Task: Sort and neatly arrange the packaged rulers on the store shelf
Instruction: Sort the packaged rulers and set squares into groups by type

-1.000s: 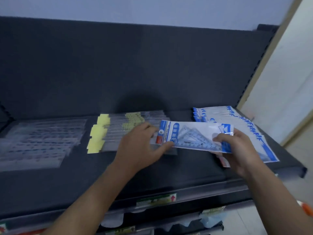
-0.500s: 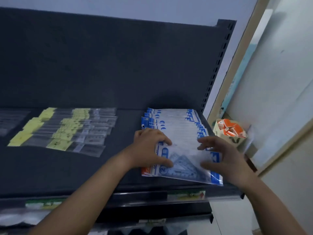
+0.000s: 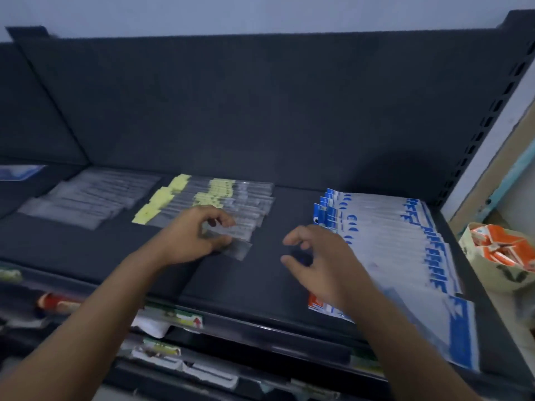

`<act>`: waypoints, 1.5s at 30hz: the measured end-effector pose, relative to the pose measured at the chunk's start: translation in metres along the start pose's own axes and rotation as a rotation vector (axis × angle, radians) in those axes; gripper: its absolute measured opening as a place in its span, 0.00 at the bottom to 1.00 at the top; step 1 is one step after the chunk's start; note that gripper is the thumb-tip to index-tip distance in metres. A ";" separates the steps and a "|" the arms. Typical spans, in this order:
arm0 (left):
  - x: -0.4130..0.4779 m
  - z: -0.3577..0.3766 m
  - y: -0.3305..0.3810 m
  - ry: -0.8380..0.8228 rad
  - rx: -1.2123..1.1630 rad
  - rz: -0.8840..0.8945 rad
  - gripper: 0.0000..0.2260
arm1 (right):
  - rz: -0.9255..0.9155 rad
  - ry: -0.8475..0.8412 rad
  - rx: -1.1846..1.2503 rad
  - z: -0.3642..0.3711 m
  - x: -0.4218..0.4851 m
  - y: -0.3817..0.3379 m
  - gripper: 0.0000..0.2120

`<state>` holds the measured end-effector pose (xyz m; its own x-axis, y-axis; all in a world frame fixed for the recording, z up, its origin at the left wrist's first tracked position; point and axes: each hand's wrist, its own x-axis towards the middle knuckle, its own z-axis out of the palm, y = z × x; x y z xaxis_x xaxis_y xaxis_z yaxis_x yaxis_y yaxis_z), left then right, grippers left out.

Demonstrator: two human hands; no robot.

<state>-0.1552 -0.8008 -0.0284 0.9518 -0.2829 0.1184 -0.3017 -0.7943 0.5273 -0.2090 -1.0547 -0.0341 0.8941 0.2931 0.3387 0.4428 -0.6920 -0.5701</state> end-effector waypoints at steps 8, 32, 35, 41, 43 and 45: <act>0.009 -0.046 -0.079 -0.203 0.213 -0.009 0.16 | 0.073 -0.250 -0.244 0.077 0.062 -0.046 0.18; -0.021 -0.062 -0.115 -0.005 0.286 0.091 0.33 | 0.106 -0.148 -0.241 0.103 0.109 -0.082 0.11; -0.054 -0.083 -0.132 0.035 0.397 -0.056 0.34 | -0.045 -0.227 -0.147 0.134 0.124 -0.112 0.10; -0.134 -0.152 -0.187 0.109 0.638 -0.423 0.40 | -0.197 -0.280 -0.025 0.194 0.153 -0.197 0.12; -0.161 -0.180 -0.208 0.159 0.676 -0.501 0.41 | -0.246 -0.301 -0.030 0.214 0.164 -0.230 0.14; -0.187 -0.208 -0.230 0.207 0.711 -0.562 0.42 | -0.295 -0.344 -0.056 0.237 0.178 -0.265 0.16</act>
<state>-0.2527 -0.4537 0.0032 0.9385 0.2909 0.1858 0.3093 -0.9477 -0.0784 -0.1514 -0.6627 0.0005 0.7047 0.6787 0.2067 0.6861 -0.5779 -0.4419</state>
